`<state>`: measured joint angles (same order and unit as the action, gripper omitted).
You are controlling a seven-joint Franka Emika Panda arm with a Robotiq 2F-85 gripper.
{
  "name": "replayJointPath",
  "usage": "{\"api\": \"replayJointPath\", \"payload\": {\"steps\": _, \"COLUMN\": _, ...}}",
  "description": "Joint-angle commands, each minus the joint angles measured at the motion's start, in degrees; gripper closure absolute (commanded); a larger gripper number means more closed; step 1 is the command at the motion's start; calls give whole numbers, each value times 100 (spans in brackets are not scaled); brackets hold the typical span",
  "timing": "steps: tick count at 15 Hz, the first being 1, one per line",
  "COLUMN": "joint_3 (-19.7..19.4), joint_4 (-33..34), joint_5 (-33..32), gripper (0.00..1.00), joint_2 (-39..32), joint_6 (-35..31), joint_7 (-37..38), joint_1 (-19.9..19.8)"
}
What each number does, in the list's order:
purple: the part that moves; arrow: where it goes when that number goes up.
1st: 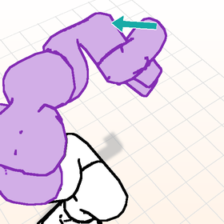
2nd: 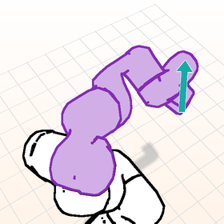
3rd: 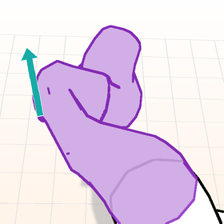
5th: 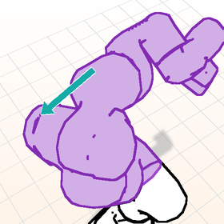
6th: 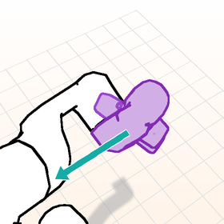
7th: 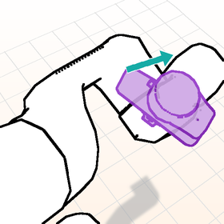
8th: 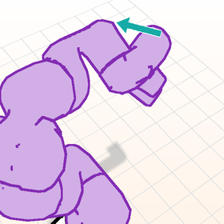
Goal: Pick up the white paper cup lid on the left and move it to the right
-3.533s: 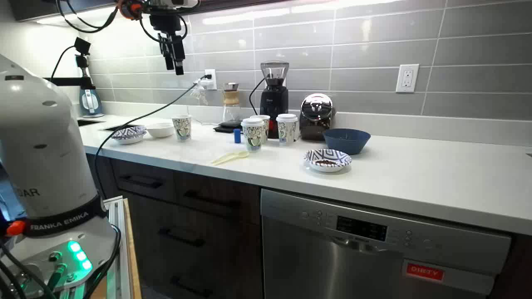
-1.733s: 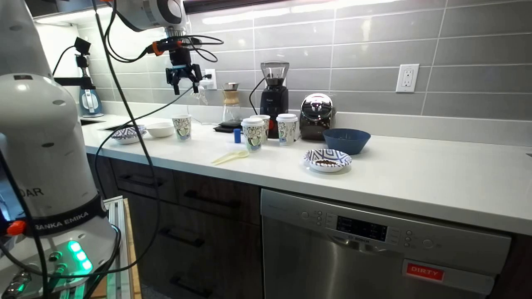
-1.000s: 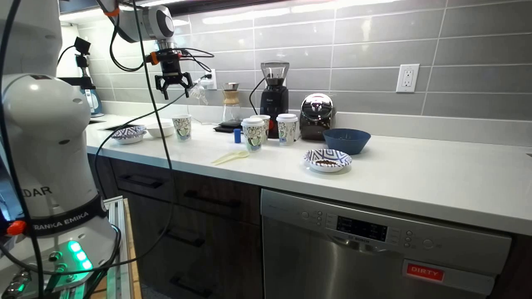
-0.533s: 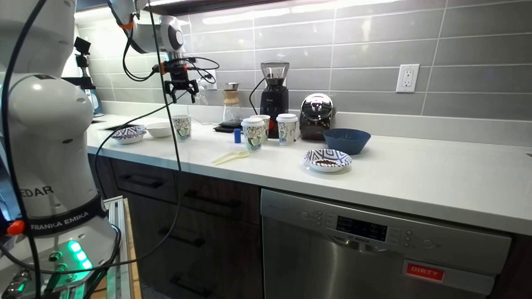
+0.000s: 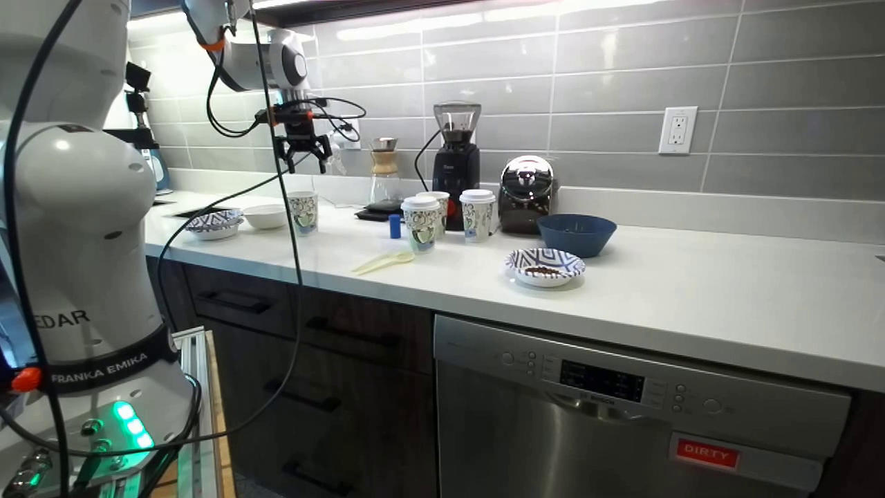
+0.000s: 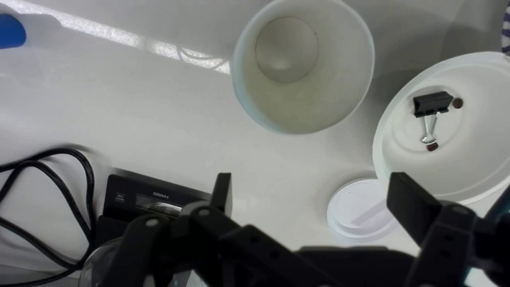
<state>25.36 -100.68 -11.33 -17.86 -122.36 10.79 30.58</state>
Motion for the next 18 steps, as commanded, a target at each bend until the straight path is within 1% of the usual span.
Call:
{"api": "replayJointPath", "payload": {"steps": 1, "joint_3": -111, "joint_4": 30, "joint_5": 38, "gripper": 0, "joint_2": -2, "joint_6": 16, "joint_7": -28, "joint_1": 101}}
{"api": "replayJointPath", "payload": {"steps": 2, "joint_3": -148, "joint_4": 119, "joint_5": -96, "gripper": 0, "joint_2": -122, "joint_6": -54, "joint_7": -43, "joint_1": 134}}
{"api": "replayJointPath", "payload": {"steps": 5, "joint_3": -193, "joint_4": 363, "joint_5": -165, "gripper": 0, "joint_2": -531, "joint_6": -582, "joint_7": -281, "joint_1": 192}}
{"api": "replayJointPath", "payload": {"steps": 10, "joint_3": -372, "joint_4": 700, "joint_5": -106, "gripper": 0, "joint_2": -1230, "joint_6": -1333, "joint_7": -569, "joint_1": 375}}
{"api": "replayJointPath", "payload": {"steps": 13, "joint_3": -471, "joint_4": 959, "joint_5": -7, "gripper": 0, "joint_2": -1647, "joint_6": -1539, "joint_7": -743, "joint_1": 498}}
{"api": "replayJointPath", "payload": {"steps": 18, "joint_3": -437, "joint_4": 1364, "joint_5": 191, "gripper": 0, "joint_2": -2212, "joint_6": -1607, "joint_7": -1069, "joint_1": 597}}
